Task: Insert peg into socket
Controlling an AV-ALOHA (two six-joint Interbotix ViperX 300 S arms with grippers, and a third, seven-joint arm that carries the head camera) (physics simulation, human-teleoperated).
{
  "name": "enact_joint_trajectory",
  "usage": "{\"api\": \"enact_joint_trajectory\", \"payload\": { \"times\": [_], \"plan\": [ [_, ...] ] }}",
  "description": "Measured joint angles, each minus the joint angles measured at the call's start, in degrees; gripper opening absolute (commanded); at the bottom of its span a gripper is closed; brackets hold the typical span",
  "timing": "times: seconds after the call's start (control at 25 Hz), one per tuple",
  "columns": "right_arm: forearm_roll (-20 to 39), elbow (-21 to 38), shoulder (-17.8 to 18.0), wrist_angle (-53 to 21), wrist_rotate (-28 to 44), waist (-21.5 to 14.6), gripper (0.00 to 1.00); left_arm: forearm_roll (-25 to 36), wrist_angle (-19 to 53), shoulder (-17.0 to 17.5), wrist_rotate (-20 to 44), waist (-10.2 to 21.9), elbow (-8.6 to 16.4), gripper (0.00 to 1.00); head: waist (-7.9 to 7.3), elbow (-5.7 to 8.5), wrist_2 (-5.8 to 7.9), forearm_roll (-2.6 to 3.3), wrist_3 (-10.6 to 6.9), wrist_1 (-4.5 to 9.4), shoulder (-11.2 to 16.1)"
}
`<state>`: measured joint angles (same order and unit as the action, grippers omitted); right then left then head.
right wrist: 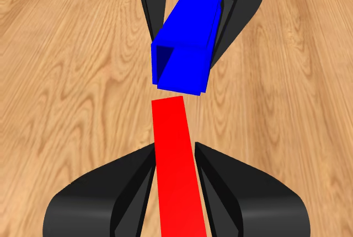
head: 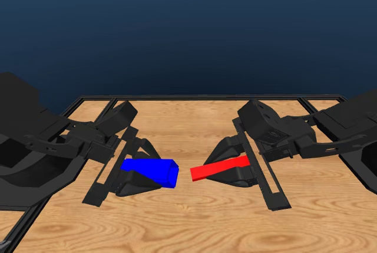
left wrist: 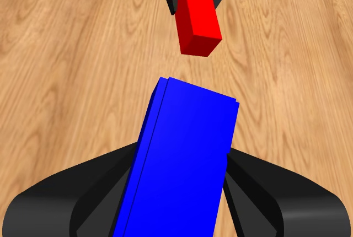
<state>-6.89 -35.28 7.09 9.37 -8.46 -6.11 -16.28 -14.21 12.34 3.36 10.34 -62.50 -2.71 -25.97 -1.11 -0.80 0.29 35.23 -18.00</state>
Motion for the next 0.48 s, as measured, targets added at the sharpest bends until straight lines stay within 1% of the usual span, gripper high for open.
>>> {"api": "enact_joint_trajectory", "payload": {
  "times": [0.12, 0.16, 0.32, 0.48],
  "plan": [
    [1.00, 2.77, 0.94, -2.01, 0.16, -0.31, 0.00, -0.52, -1.41, -1.06, -0.35, -0.21, 0.14, 0.00, -0.37, -0.07, 0.05, -0.02, -0.14, 0.31, 0.00],
    [1.19, 3.62, 1.70, -2.30, 0.37, -0.33, 0.00, -0.36, -1.84, -1.80, -0.72, -0.24, 0.40, 0.00, -0.53, -0.12, 0.07, -0.04, -0.15, 0.37, 0.00],
    [1.78, 7.05, 5.83, -2.64, 1.53, -0.20, 0.00, -0.58, -1.68, -2.99, -1.43, -0.02, 1.68, 0.00, -1.27, -0.18, 0.23, -0.17, -0.01, 0.71, 0.00],
    [2.55, 9.41, 8.82, -3.53, 1.80, -0.72, 0.00, -1.16, 0.13, -4.02, -2.97, 0.82, 1.57, 0.00, -1.90, -0.18, 0.41, -0.26, 0.19, 1.02, 0.07]
  ]
}}
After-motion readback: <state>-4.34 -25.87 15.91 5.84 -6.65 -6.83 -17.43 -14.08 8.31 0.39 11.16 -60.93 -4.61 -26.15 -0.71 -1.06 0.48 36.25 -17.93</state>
